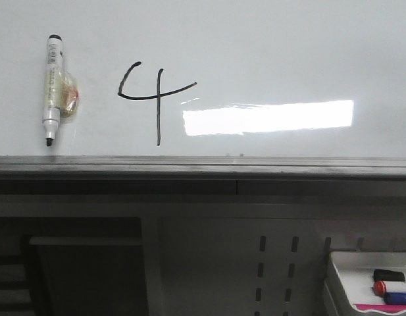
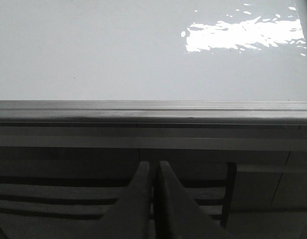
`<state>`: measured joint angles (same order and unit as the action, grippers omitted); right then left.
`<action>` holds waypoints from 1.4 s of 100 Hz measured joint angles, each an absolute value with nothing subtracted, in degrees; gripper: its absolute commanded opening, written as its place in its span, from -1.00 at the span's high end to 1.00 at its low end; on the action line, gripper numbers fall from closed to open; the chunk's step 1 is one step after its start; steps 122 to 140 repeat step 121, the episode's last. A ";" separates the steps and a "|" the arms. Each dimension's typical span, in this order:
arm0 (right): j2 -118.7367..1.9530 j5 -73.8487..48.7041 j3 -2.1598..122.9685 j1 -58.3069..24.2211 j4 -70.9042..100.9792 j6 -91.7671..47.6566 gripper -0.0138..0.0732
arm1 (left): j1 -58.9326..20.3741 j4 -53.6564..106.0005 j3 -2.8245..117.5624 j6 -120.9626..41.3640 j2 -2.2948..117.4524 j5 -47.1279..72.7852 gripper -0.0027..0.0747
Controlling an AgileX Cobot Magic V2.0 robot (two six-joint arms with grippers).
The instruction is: Write number 4 on whiteboard
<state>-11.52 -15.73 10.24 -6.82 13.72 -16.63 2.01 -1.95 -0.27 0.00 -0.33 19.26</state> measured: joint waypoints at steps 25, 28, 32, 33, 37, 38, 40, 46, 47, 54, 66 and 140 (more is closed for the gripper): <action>-5.64 -16.29 3.76 3.64 6.31 -15.88 0.83 | 2.01 -1.95 -0.27 0.00 -0.33 19.26 0.98; -4.40 -16.29 2.26 3.79 5.80 -15.45 0.83 | 2.01 -1.95 -0.27 0.00 -0.33 19.26 0.98; -2.47 -16.41 0.71 3.88 4.73 -13.84 0.83 | 2.01 -1.95 -0.27 0.00 -0.33 19.26 0.98; -1.84 -16.57 0.18 3.93 4.46 -13.43 0.83 | 2.01 -1.95 -0.27 0.00 -0.33 19.26 0.98; -0.60 -17.15 -0.83 4.02 2.84 -10.49 0.83 | 2.01 -1.95 -0.27 0.00 -0.33 19.26 0.98; -0.27 -17.77 -0.85 4.02 2.19 -9.95 0.83 | 2.01 -1.95 -0.27 0.00 -0.33 19.26 0.98; 0.00 -18.35 -0.85 4.02 1.04 -8.30 0.83 | 2.01 -1.95 -0.27 0.00 -0.33 19.26 0.98; 0.31 -19.18 -0.85 4.02 -1.14 -4.73 0.83 | 2.01 -1.95 -0.27 0.00 -0.33 19.26 0.98; 0.36 -19.29 -0.85 4.02 -1.43 -4.48 0.83 | 2.01 -1.95 -0.27 0.00 -0.33 19.26 0.98; 0.47 -19.29 -0.85 4.02 -2.22 -2.83 0.83 | 2.01 -1.95 -0.27 0.00 -0.33 19.26 0.98; 0.47 -19.29 -0.75 4.02 -2.72 -2.06 0.83 | 2.01 -1.95 -0.27 0.00 -0.33 19.26 0.98; 0.47 -19.39 -0.75 4.02 -3.16 -1.93 0.83 | 2.01 -1.95 -0.27 0.00 -0.33 19.26 0.98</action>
